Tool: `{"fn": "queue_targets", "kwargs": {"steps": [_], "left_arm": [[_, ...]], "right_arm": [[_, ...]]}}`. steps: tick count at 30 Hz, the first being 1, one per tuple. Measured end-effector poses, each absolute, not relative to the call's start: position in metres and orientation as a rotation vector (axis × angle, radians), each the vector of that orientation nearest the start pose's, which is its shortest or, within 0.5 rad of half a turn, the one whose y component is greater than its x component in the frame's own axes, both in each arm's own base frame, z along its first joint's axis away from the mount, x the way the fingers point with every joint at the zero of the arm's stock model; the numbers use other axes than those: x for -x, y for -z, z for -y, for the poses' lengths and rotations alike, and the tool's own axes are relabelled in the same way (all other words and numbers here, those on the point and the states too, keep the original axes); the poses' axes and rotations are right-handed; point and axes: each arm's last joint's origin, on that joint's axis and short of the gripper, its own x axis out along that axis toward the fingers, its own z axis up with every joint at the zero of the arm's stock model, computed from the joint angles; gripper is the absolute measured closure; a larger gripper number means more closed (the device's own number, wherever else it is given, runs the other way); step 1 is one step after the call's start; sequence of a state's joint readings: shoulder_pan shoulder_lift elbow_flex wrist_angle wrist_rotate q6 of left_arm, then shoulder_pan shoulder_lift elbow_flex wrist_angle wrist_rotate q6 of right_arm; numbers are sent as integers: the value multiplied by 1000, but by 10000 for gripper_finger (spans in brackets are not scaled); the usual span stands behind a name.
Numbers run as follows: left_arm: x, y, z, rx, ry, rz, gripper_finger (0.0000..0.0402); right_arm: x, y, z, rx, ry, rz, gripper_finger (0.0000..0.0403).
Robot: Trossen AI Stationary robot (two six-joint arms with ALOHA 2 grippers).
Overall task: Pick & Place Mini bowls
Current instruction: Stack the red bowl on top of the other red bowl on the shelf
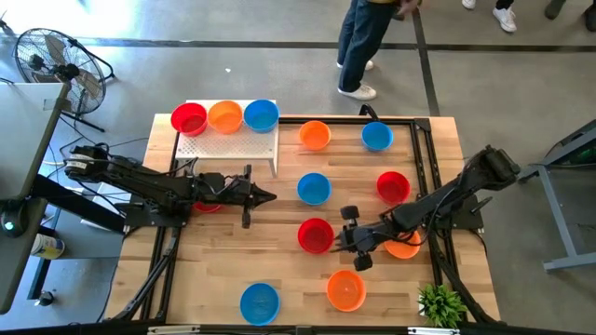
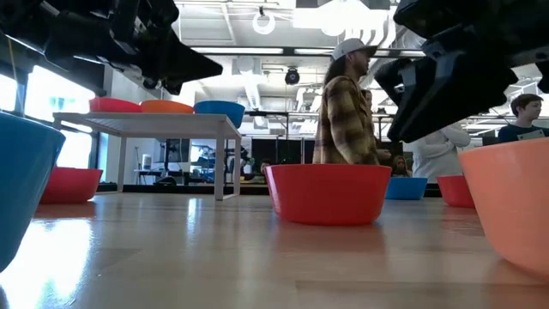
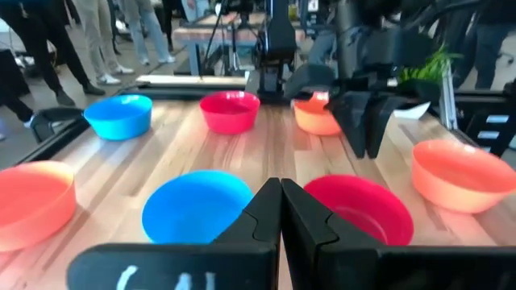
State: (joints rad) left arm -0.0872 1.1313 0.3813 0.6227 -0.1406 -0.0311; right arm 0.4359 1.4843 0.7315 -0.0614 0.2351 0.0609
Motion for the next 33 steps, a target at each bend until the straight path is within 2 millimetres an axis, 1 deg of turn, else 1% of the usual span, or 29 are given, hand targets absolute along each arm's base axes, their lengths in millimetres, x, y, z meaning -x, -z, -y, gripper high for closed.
{"fn": "queue_targets", "kwargs": {"steps": [3,6,11,15,17,20,24,26,27,31,33], "left_arm": [[-223,-206,15,15,-56,-142,401],[-223,-204,15,14,-56,-153,401],[-223,-204,15,14,-56,-154,401],[-223,-204,15,14,-56,-154,401],[-223,-204,15,13,-56,-158,401],[-222,-202,15,12,-56,-175,401],[-222,-202,16,21,-23,-185,401],[-222,-201,17,23,2,-193,401],[-222,-200,17,23,9,-199,401],[-222,-199,18,23,48,-216,401],[-222,-199,19,19,77,-233,401]], "right_arm": [[-261,-171,-112,269,-219,-772,337],[-264,-170,-111,338,-251,-781,317],[-277,-173,-113,478,-312,-852,281],[-289,-168,-119,598,-381,-926,274],[-296,-164,-121,653,-407,-960,279],[-305,-159,-125,717,-443,-980,300],[-313,-161,-129,770,-472,-977,352],[-316,-164,-128,779,-475,-970,385],[-318,-166,-128,777,-474,-962,394],[-326,-177,-124,739,-503,-950,392],[-332,-185,-122,709,-516,-925,399]]}}
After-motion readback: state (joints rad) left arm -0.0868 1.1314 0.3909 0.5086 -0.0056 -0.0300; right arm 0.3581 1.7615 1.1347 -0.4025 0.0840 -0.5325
